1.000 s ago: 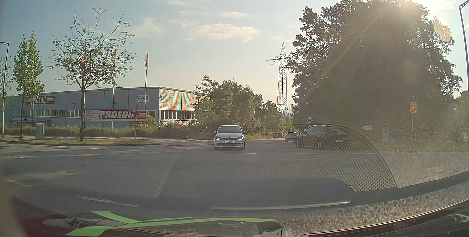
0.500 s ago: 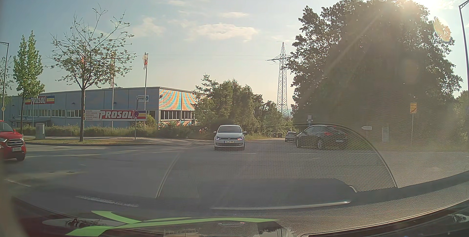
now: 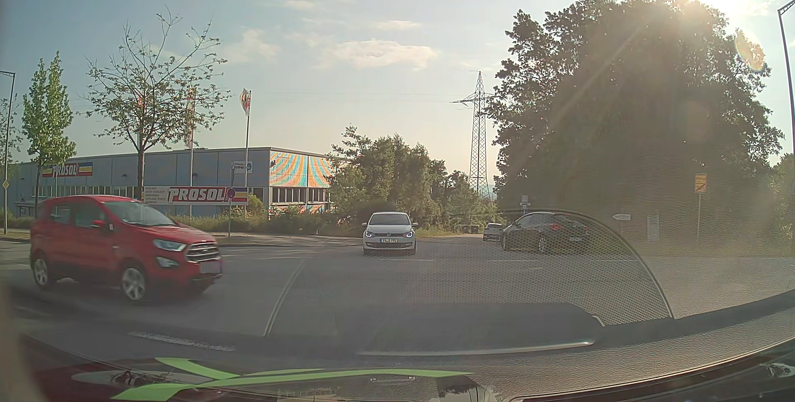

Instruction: Follow the waypoints while adhering to traffic rules and regulations

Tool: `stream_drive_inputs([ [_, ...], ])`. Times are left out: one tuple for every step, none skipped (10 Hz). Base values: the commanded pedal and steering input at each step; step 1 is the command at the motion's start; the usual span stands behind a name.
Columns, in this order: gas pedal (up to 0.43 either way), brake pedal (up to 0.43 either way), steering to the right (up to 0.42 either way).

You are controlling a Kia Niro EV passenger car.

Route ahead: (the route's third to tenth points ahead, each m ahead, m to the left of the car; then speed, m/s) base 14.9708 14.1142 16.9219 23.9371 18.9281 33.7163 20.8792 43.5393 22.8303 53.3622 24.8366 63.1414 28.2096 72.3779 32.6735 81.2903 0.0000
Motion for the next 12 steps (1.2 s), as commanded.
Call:
stream_drive_inputs([
  [0.000, 0.232, -0.101],
  [0.000, 0.140, -0.105],
  [0.000, 0.012, -0.109],
  [0.000, 0.000, -0.116],
  [0.000, 0.000, -0.124],
  [0.000, 0.000, -0.133],
  [0.098, 0.000, -0.144],
  [0.157, 0.000, -0.161],
  [0.189, 0.000, -0.181],
  [0.220, 0.000, -0.206],
  [0.220, 0.000, -0.232],
  [0.228, 0.000, -0.259],
])
